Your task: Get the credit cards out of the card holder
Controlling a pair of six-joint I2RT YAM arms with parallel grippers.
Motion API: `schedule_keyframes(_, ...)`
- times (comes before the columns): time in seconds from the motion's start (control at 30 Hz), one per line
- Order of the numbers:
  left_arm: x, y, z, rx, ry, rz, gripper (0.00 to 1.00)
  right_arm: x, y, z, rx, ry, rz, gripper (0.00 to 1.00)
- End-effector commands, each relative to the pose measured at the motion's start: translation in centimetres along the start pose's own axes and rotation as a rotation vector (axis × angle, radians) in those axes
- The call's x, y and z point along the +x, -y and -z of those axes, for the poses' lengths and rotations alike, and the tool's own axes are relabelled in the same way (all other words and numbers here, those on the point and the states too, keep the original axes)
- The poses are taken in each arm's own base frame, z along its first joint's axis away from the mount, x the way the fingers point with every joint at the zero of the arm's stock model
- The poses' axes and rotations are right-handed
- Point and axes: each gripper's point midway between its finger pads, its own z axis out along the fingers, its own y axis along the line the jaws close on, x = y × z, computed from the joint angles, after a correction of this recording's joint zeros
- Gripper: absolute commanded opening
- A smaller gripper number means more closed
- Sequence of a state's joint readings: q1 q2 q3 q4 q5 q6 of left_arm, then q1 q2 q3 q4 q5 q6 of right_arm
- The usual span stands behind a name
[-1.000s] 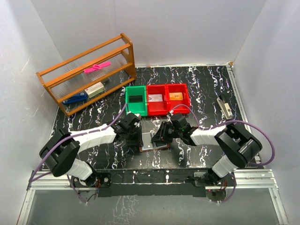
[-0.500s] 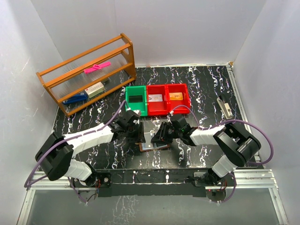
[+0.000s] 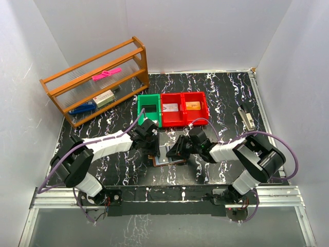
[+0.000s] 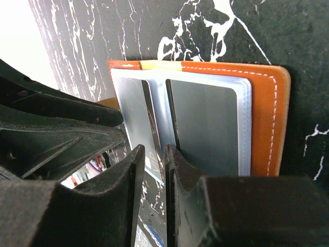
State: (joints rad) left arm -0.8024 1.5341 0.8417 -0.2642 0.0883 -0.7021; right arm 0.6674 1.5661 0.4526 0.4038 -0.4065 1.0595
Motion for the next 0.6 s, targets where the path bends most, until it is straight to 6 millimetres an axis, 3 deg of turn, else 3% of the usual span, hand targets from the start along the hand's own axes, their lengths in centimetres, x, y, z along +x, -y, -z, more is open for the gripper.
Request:
schedule_keyframes(0.0,0.4,-0.5,0.3,-0.019,-0.006,-0.018,0.25,-0.7,-0.8,-0.3,-0.053,0.041,-0.019,0.2)
schedule_keyframes(0.23,2.5,-2.3,-0.5,-0.058,-0.057,-0.01,0.2,-0.5,-1.4,-0.5,-0.103,0.031,-0.049,0.16)
schedule_keyframes(0.57,2.7,-2.9,-0.4,-0.081,-0.057,-0.016,0.19,-0.6,-1.6,-0.5,-0.103,0.03,-0.033,0.08)
